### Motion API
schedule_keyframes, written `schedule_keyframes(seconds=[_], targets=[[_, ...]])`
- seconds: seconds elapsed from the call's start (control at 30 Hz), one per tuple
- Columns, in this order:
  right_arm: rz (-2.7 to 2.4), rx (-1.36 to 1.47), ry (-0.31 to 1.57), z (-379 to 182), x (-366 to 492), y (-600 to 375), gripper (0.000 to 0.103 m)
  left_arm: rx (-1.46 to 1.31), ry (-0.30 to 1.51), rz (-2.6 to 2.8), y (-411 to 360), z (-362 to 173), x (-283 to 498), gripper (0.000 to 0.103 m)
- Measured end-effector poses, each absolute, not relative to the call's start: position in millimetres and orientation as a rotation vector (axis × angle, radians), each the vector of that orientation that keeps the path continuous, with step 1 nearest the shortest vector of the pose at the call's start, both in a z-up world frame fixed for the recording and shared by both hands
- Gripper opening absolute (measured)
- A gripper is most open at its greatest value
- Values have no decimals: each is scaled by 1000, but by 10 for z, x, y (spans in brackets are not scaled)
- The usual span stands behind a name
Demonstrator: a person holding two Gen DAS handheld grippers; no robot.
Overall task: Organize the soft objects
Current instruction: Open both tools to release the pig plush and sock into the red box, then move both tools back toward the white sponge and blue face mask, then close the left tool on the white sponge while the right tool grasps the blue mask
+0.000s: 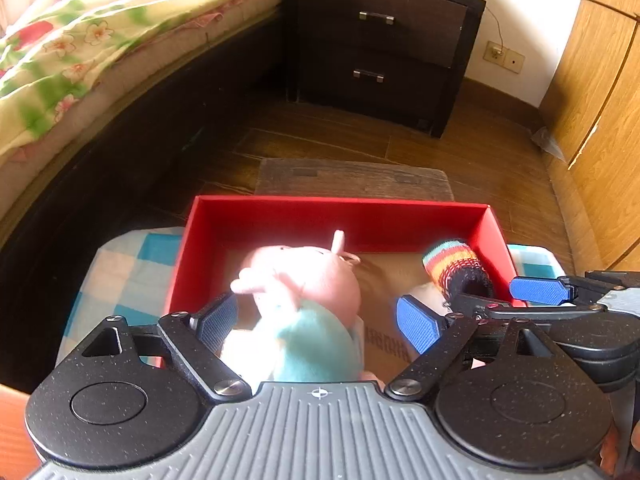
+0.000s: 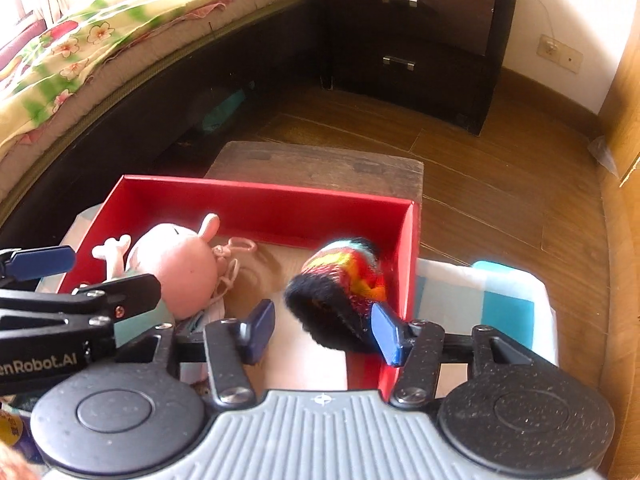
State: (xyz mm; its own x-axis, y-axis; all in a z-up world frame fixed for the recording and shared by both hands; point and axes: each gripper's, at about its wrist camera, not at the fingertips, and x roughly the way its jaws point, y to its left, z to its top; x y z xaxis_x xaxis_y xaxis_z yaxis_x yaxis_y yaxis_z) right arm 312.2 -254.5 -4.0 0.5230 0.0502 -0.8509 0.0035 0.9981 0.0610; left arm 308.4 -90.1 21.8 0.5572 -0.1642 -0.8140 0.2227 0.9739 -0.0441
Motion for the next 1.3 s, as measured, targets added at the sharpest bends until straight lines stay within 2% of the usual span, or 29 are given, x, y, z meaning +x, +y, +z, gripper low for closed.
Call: schedule_keyframes(seconds=[0.1,0.47,0.63,0.9,1.3], targets=[[33,63,1025,-17,3038,-2565,38,60,955,-231,-887,244,3013,88],[43,82,1029,119,2577,-2624,40,45,981,-286,-883,256,2601,89],[43,92,1052,88,2269,-2685,47,61,1016,-329,-909,194,2355,90],[9,116,1112,-90,1861,-2852,47,95,1100,-378,-1104,-86,2152,90],[-58,169,1124,-95,1690,-3264,48,128,1163,-408,-1415,-349,2186,90]])
